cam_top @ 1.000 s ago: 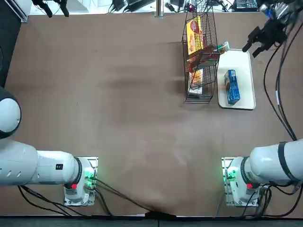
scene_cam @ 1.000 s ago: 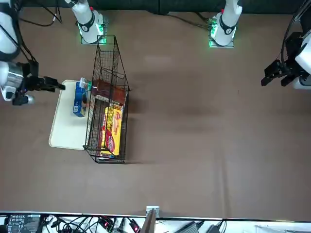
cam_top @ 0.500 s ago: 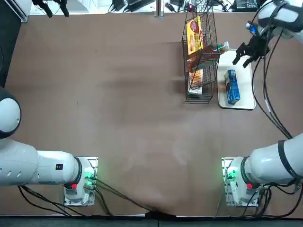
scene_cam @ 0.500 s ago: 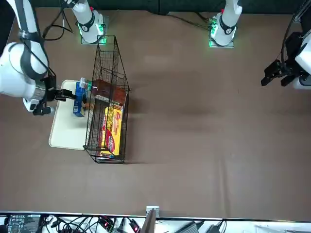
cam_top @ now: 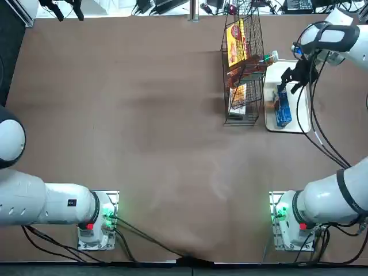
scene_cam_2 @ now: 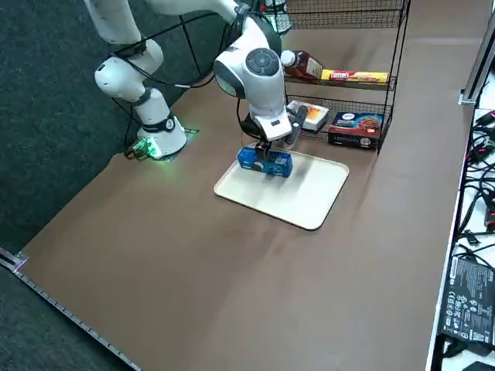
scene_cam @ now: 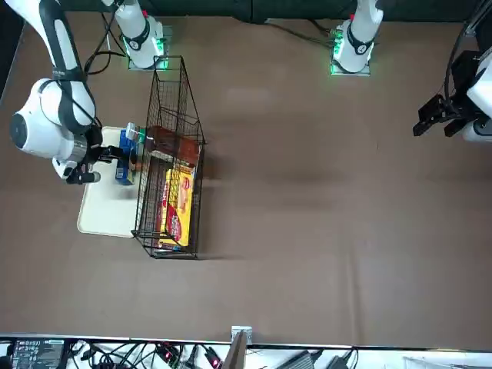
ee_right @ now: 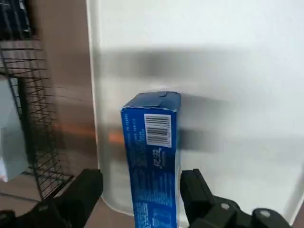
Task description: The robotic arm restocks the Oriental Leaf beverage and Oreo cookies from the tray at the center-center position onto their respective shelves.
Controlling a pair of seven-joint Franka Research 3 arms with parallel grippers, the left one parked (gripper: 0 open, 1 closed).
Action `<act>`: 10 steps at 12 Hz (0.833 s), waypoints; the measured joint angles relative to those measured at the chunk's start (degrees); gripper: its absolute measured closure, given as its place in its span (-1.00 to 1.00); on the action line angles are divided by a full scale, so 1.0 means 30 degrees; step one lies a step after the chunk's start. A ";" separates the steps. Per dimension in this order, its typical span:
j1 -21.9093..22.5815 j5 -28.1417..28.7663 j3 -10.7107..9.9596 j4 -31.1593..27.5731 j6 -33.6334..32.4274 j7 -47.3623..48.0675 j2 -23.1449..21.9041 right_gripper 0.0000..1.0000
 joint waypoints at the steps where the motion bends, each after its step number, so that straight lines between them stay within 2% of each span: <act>1: 0.0000 0.0000 -0.0003 -0.0174 0.0352 0.0003 0.0118 -1.00; 6: 0.0359 -0.0008 0.0000 -0.1175 0.2476 0.0066 0.1072 -1.00; 10: 0.1235 -0.0008 0.0010 -0.1553 0.3584 0.0618 0.1620 -1.00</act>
